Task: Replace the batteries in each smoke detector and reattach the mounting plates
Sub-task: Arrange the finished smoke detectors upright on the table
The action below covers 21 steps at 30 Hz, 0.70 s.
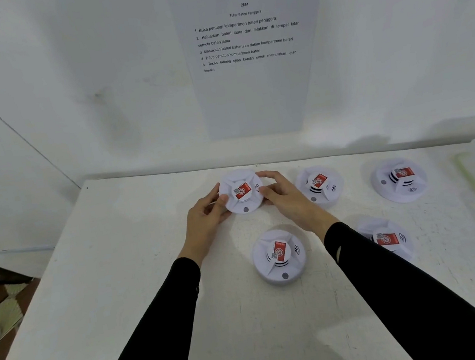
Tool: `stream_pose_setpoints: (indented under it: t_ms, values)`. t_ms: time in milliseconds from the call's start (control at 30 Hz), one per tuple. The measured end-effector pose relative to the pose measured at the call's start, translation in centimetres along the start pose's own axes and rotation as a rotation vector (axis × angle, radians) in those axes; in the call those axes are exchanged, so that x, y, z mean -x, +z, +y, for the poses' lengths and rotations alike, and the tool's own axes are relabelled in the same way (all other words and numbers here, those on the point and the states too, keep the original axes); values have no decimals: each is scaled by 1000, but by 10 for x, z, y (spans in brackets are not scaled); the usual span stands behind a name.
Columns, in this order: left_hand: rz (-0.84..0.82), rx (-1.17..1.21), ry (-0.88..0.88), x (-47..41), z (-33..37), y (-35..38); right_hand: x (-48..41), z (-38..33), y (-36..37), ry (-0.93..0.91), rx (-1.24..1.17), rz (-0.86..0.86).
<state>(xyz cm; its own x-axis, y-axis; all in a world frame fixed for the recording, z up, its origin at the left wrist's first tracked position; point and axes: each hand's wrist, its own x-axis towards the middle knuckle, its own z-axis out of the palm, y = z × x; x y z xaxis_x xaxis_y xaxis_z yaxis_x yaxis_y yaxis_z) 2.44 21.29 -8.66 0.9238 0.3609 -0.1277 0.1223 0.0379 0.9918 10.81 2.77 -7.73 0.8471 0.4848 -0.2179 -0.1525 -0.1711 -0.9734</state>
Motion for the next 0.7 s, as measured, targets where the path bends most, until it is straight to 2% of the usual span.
stream_pose_setpoints:
  t_ms: [700]
  values:
    - [-2,31,-7,-2,-3,-1,0,0,1,-3,3,19]
